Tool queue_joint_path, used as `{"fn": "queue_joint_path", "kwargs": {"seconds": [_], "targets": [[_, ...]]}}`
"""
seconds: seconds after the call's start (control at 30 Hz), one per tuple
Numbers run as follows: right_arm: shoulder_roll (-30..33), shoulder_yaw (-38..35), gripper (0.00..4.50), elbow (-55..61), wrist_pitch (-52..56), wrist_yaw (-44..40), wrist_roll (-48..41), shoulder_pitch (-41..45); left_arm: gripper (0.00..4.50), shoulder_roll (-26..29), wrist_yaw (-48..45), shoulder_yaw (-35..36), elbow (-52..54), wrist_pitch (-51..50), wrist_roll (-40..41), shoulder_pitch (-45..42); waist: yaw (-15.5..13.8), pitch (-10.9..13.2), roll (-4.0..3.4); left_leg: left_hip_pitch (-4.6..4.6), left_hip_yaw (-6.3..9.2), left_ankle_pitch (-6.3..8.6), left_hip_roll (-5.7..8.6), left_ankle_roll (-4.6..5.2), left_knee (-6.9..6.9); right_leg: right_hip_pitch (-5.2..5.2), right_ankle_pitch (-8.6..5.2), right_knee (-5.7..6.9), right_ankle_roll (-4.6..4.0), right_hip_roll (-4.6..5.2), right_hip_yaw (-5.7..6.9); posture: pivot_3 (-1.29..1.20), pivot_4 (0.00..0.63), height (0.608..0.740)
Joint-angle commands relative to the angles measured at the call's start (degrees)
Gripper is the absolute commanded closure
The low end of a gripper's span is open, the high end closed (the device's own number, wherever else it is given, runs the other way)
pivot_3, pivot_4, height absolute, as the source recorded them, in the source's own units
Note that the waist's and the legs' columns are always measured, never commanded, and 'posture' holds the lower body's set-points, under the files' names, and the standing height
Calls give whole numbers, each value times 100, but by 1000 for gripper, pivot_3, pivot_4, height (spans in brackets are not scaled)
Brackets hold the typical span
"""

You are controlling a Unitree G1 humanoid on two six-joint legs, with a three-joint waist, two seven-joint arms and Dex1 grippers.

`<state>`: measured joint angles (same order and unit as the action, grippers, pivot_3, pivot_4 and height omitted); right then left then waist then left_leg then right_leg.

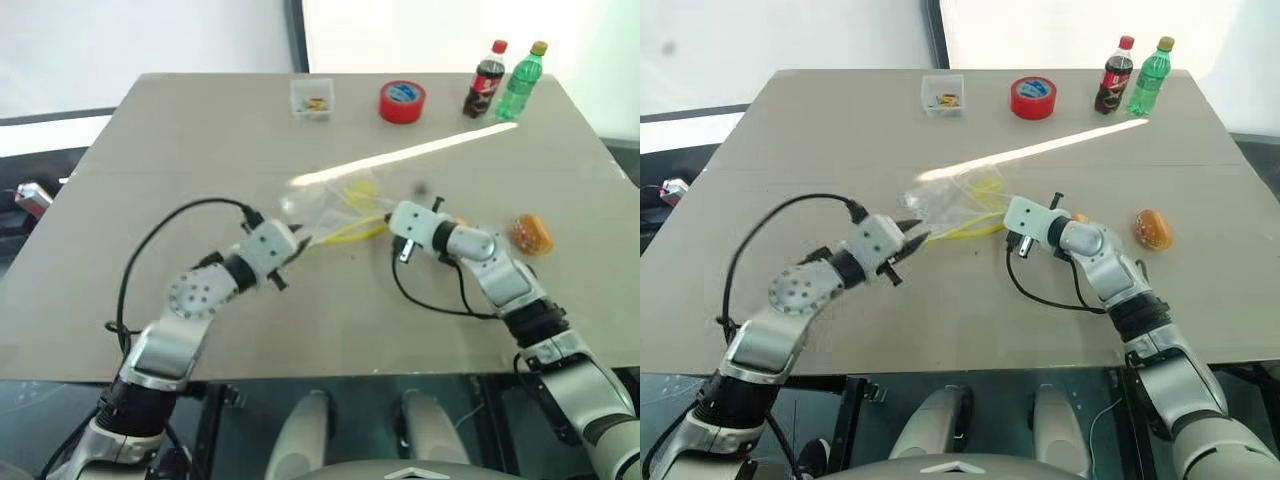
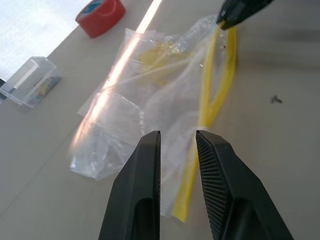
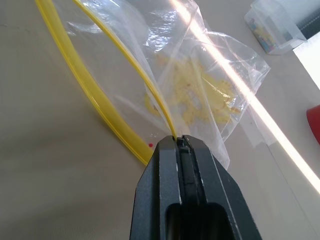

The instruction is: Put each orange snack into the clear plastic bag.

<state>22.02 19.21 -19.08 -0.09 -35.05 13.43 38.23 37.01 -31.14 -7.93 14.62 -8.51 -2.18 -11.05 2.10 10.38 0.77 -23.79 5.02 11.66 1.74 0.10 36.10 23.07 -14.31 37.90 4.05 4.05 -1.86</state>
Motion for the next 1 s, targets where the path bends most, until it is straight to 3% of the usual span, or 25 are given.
{"fn": "queue_joint_path", "kwargs": {"seconds": [0.03, 0.37, 1.0], "targets": [[-20, -122, 4500, 137, -51, 31, -4, 158, 3323, -58, 151, 3, -19, 277, -285, 5, 1, 0, 0, 0, 0, 0, 0, 0, 0, 0, 0, 1, 0, 0, 0, 0, 150, 740], [-29, -119, 4500, 234, -1, -20, -23, 96, 3323, -137, 310, -30, -384, 264, -829, -67, 9, 0, 0, 0, -1, 0, 1, 0, 2, 0, 0, 5, 1, -1, 3, 0, 150, 740], [-43, -142, 4500, 501, 152, -56, -51, 36, 3323, -273, 79, -106, -1109, 615, -1014, -507, 11, 0, 0, 0, 0, 0, 0, 0, 3, 0, 0, 7, 1, -2, 6, 0, 150, 740]]}}
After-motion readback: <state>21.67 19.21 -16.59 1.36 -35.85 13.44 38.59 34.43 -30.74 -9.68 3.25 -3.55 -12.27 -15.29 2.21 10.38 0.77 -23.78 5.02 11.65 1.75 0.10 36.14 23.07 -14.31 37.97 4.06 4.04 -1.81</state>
